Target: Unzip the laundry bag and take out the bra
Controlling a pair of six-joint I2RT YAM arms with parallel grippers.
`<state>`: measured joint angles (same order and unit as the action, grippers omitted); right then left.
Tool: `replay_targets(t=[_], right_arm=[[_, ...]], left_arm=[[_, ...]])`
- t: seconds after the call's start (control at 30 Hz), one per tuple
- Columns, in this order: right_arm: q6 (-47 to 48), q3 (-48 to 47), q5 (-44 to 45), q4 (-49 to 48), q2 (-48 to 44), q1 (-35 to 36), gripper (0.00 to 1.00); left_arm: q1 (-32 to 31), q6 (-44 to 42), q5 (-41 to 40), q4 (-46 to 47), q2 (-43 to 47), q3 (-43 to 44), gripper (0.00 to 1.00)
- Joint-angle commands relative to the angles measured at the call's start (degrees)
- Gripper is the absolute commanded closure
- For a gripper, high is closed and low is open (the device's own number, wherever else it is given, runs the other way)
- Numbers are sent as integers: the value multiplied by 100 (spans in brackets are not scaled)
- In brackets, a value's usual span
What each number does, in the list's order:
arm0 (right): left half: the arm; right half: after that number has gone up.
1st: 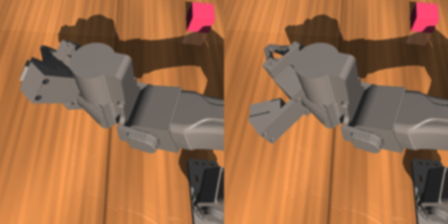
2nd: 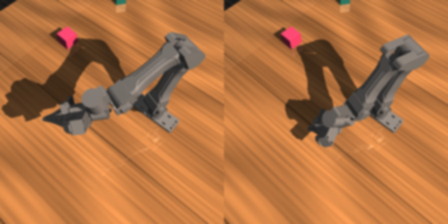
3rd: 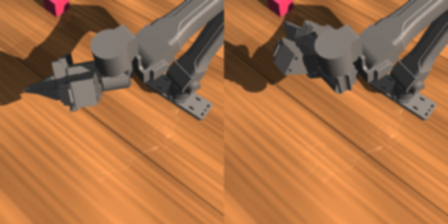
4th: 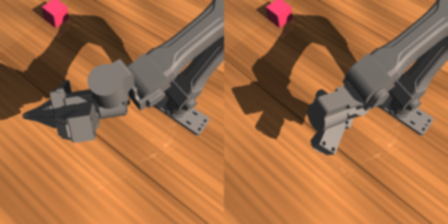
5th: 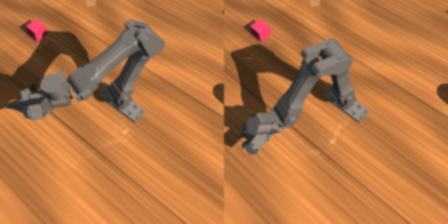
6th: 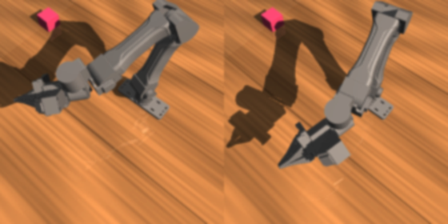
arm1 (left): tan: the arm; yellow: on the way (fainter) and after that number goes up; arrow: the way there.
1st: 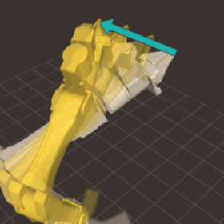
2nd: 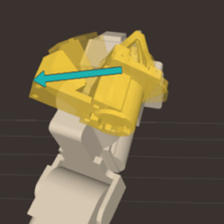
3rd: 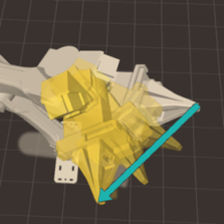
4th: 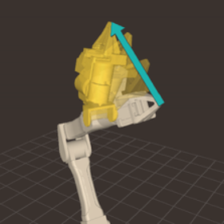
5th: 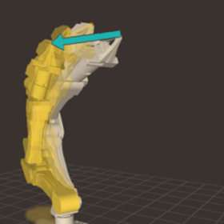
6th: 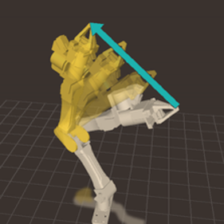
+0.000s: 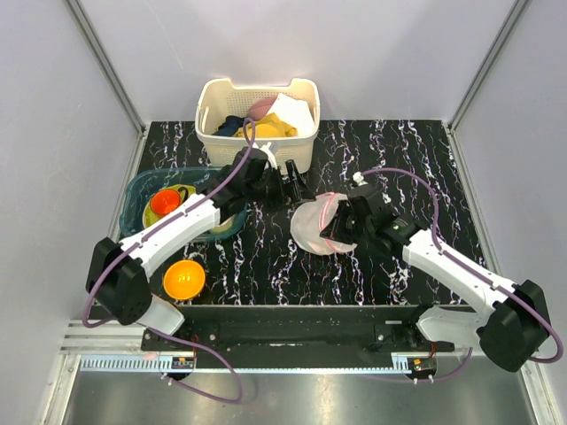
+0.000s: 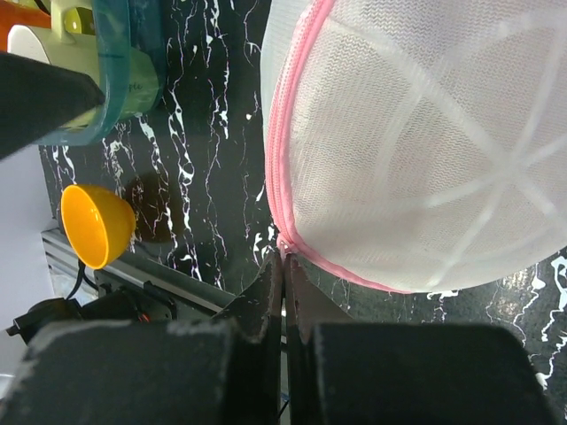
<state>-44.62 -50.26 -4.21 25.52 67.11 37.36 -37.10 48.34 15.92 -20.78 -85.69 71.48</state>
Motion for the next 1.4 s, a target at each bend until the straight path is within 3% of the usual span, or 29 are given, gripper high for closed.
replay_targets(t=[0.0,0.33,0.47,0.57,0.6,0.63,0.93,1.1,1.27,1.37], right_arm=[[-38,-54,-89,-267,56,34,100],[-47,16,-98,-267,-40,34,100],[-73,34,-107,-249,-93,25,100],[-38,51,-46,-179,-128,34,100],[-29,69,-2,-118,-172,25,100],[-3,147,51,-74,-207,17,100],[76,1105,394,251,-655,-230,100],[24,949,307,480,-989,-212,100],[138,439,122,533,-972,-177,100],[129,193,139,446,-850,-159,100]], left_arm=[[-147,290,491,662,-9,-371,12],[-491,352,701,1005,-756,-47,19],[-579,334,763,1032,-1046,155,27],[-588,387,772,953,-1160,208,64],[-579,361,685,892,-1117,217,91],[-570,326,632,821,-1090,252,100],[-175,-140,438,109,-791,691,100],[36,-237,526,74,-1072,1121,100],[36,-395,815,-181,-1880,2211,100],[19,-509,895,-479,-2241,2589,58]])
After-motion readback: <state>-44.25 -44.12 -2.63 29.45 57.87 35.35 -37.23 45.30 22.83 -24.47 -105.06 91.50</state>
